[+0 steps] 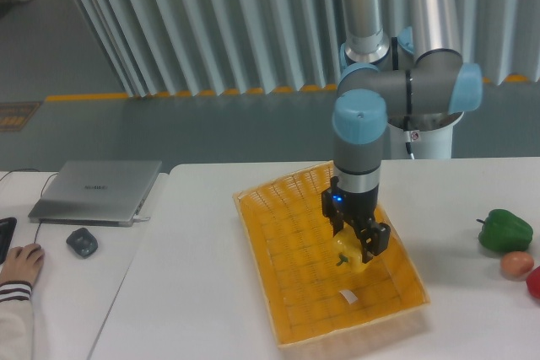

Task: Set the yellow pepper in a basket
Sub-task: 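Lower the pepper into the basket and open the gripper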

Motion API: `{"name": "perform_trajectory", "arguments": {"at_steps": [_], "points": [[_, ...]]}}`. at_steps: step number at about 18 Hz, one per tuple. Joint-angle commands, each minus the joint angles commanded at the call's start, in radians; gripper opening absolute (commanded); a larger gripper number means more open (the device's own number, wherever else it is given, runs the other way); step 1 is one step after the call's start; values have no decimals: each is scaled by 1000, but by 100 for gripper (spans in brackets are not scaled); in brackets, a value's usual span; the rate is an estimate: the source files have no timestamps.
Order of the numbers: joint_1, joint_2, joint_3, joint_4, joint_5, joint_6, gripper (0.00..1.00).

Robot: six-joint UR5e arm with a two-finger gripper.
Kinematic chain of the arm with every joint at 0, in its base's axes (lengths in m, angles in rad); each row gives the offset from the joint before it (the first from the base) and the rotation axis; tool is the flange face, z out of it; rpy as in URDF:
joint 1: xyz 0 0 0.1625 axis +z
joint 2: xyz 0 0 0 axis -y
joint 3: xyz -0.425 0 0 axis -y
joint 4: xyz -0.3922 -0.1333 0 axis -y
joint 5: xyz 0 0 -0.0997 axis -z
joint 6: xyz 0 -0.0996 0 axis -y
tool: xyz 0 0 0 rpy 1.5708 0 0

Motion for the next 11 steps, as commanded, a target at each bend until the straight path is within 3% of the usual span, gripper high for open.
{"name": "perform_trajectory", "arguments": {"at_steps": [4,11], "points": [[5,5,3,32,96,37,100],[20,0,2,29,112,31,100]]}}
